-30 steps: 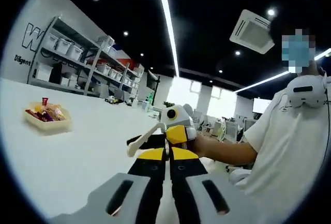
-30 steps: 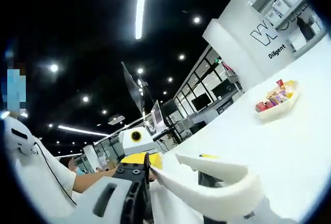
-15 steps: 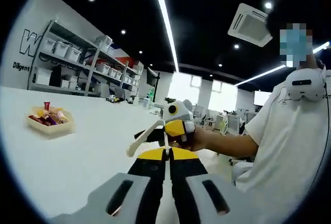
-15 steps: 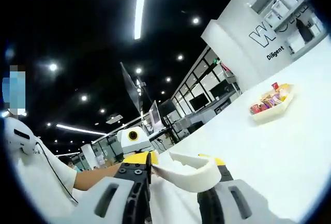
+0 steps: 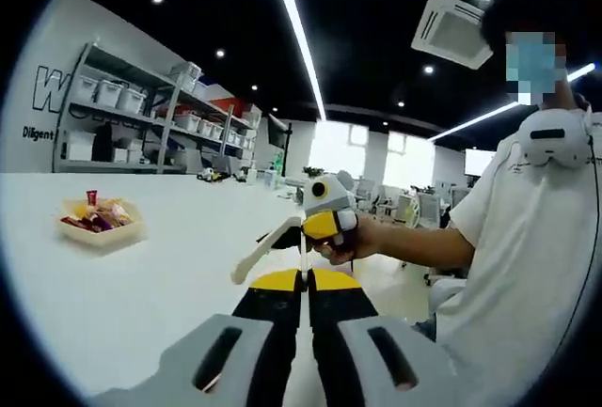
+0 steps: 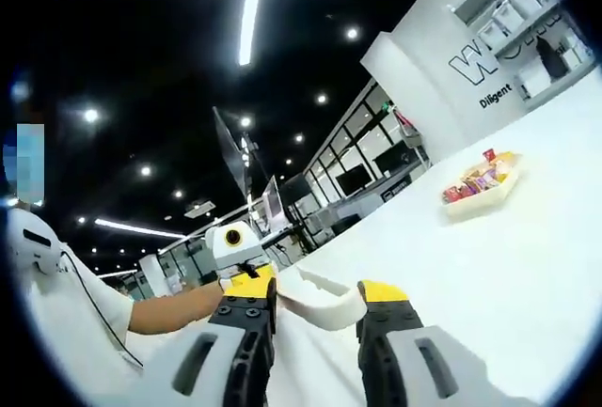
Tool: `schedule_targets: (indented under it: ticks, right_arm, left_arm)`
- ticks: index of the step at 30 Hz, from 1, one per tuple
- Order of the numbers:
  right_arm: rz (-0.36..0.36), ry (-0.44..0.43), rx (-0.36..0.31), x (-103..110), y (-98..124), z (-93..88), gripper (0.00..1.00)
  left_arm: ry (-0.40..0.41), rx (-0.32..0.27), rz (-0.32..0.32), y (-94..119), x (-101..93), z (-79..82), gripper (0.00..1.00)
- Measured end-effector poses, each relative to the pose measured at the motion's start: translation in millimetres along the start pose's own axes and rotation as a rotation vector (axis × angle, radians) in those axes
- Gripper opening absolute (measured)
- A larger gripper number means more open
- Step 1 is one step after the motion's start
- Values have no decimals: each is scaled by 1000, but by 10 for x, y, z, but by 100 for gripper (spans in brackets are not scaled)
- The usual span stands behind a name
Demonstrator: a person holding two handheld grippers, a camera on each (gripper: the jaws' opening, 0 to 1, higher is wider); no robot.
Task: Place the target food into the container with the food tongs after gripping and lifting it, then release it inside without dropping or visibly crushing the food.
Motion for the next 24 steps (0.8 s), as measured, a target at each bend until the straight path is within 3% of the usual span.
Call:
schedule_targets:
  ticks: [6, 17, 24]
  right_arm:
    - [-20, 72, 80, -16, -2, -56, 28]
    - [-44, 100, 193, -142, -70, -174, 27]
    - [-60, 128, 255, -195, -139, -208, 27]
  left_arm:
    - [9, 37, 21, 42, 37, -84, 1]
    - [7, 95, 53, 24, 94, -325, 1]
    - [-24, 147, 86, 45, 110, -375, 1]
Point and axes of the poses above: the point that each gripper's makers call its tool centre point, and the gripper's own axes: y roughly backward along the fingers, x roughly to its left, z roughly out of its top, the point moved 10 cm from there along y, roughly backward along the fingers, and after that the axes turned 7 degrees about x, right-handed, at the moved point
